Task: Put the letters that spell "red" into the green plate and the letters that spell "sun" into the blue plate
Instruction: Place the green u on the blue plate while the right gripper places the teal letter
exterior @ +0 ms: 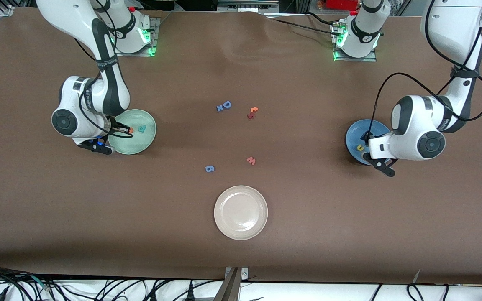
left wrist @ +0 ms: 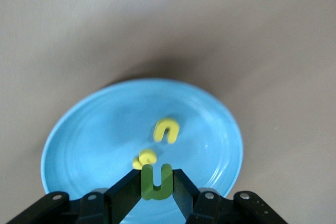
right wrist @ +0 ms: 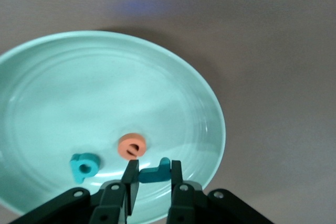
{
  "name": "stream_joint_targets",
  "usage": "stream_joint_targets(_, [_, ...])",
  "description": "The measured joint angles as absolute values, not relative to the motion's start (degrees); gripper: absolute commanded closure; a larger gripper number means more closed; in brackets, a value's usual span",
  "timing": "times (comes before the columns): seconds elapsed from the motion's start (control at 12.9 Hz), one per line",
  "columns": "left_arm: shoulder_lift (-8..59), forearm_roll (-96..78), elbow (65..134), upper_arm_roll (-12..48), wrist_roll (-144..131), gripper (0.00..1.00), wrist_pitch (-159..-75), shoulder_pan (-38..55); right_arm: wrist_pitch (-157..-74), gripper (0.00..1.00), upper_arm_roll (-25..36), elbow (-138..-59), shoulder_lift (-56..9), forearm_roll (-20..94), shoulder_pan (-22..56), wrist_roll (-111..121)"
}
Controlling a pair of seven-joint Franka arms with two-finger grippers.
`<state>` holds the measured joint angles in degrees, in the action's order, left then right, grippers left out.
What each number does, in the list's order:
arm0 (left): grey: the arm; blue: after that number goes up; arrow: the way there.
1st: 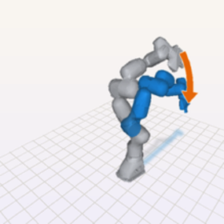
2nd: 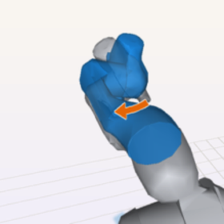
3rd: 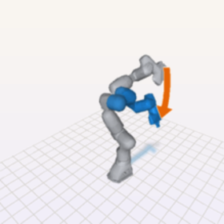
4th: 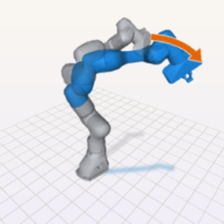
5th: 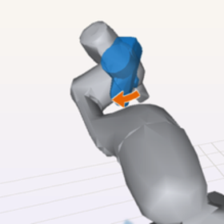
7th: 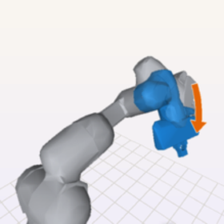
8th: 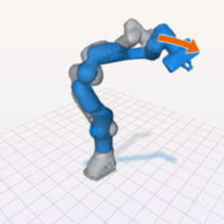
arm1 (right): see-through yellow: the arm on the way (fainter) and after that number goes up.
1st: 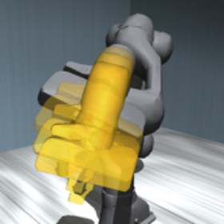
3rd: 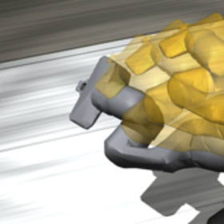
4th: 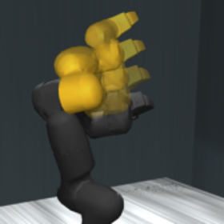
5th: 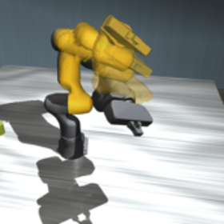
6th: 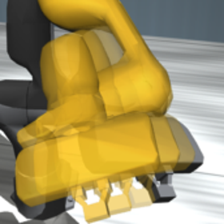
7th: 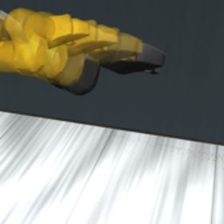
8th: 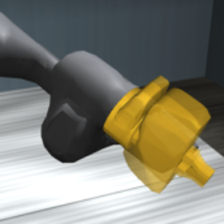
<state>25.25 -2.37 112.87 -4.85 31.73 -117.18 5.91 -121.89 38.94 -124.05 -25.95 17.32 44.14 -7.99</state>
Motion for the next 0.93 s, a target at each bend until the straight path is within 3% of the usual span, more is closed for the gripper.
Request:
stream_joint_targets(0.23, [25.26, -2.37, 115.62, -5.01, 29.78, 0.77, -117.22, 3.65, -123.42, 0.81, 38.93, -124.05, -27.59, 17.32, 43.81, -7.44])
stream_joint_targets(0.39, [25.49, -2.37, 116.7, -5.04, 29.53, 0.75, -117.35, 2.19, -124.58, 0.3, 38.92, -124.05, -28.39, 17.38, 43.23, -5.96])
stream_joint_targets(0.46, [25.75, -2.37, 117.04, -5.05, 29.52, 0.7, -117.62, 1.42, -124.74, 0.11, 38.92, -124.01, -28.6, 17.52, 42.86, -5.95])
stream_joint_targets(0.54, [26.15, -2.37, 117.23, -5.06, 29.52, 0.51, -118.07, 0.69, -124.6, 0.01, 38.92, -123.83, -28.65, 17.74, 42.76, -5.97])
stream_joint_targets(0.62, [26.61, -2.37, 117.27, -5.06, 29.52, 0.43, -118.53, 0.28, -124.01, 0.0, 38.86, -123.49, -28.63, 17.85, 42.78, -6.1])
stream_joint_targets(0.7, [27.08, -2.36, 117.29, -5.05, 29.52, 0.1, -119.39, 0.15, -122.39, 0.0, 38.76, -122.62, -28.61, 17.92, 42.84, -6.39])
stream_joint_targets(0.77, [27.36, -2.36, 117.28, -5.0, 29.52, 0.0, -119.98, 0.15, -119.25, 0.0, 38.73, -120.88, -28.52, 17.95, 42.89, -6.68])
stream_joint_targets(0.93, [27.24, -2.36, 116.42, -4.87, 29.52, 0.0, -120.53, 0.18, -109.95, 0.0, 38.75, -114.47, -27.9, 18.0, 42.91, -6.8])
